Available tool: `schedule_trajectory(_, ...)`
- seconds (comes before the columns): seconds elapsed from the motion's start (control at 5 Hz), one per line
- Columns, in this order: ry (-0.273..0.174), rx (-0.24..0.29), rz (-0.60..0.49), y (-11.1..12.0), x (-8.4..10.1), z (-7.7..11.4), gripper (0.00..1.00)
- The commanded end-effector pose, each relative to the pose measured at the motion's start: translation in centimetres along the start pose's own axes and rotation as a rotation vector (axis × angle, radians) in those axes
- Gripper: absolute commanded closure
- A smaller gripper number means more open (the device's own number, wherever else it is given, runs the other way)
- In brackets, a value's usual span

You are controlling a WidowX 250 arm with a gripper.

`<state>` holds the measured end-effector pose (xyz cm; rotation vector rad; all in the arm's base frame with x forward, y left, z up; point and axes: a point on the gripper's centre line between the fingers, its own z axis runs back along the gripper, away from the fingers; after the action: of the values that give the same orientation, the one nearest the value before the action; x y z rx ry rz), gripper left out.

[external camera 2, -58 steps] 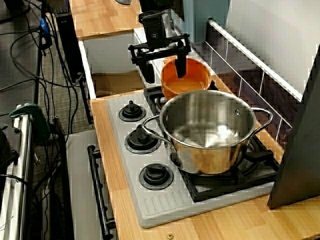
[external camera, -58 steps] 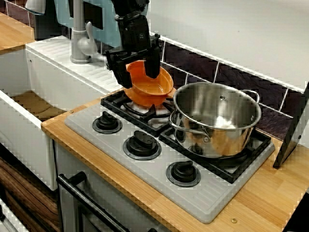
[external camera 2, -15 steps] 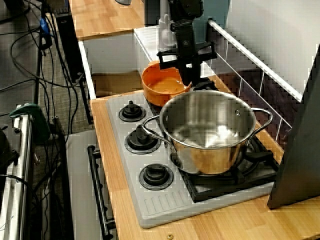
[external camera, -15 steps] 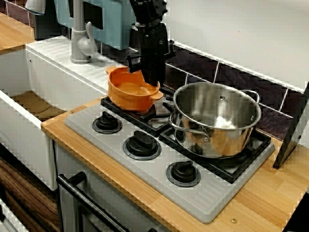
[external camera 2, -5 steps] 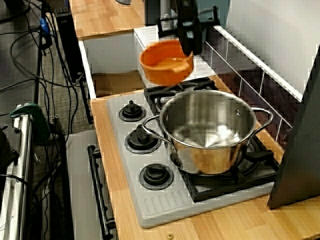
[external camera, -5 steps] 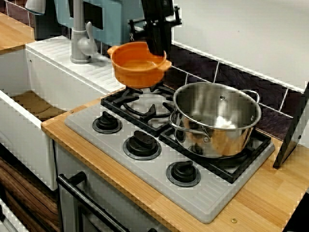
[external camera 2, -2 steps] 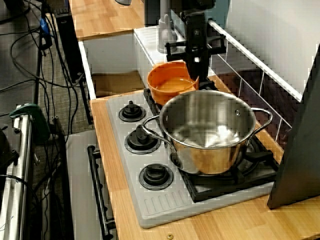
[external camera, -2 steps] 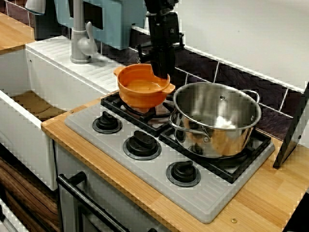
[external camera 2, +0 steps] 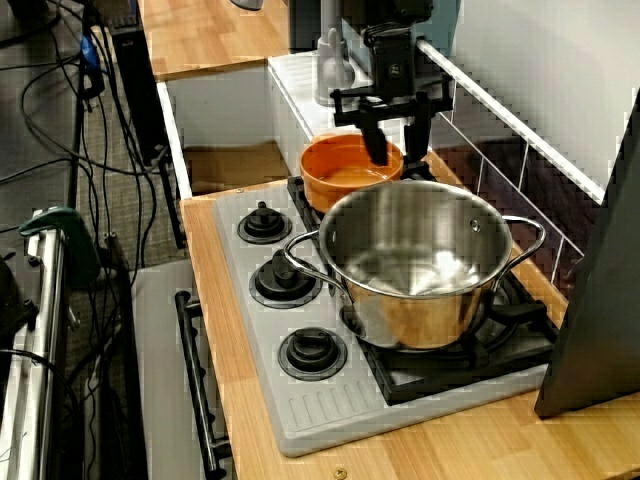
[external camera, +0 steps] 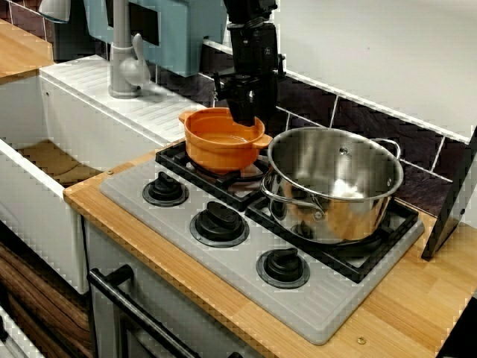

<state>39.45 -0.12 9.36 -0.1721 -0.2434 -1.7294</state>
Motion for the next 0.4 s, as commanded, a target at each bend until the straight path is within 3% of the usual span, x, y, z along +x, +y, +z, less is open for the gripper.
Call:
schedule_trajectory(0.0,-0.013,0.092,-0.006,1.1,-0.9,4.5,0.00)
schedule_trajectory(0.2,-0.019,0.118,0.013,0.8,-1.2,5.7,0.00)
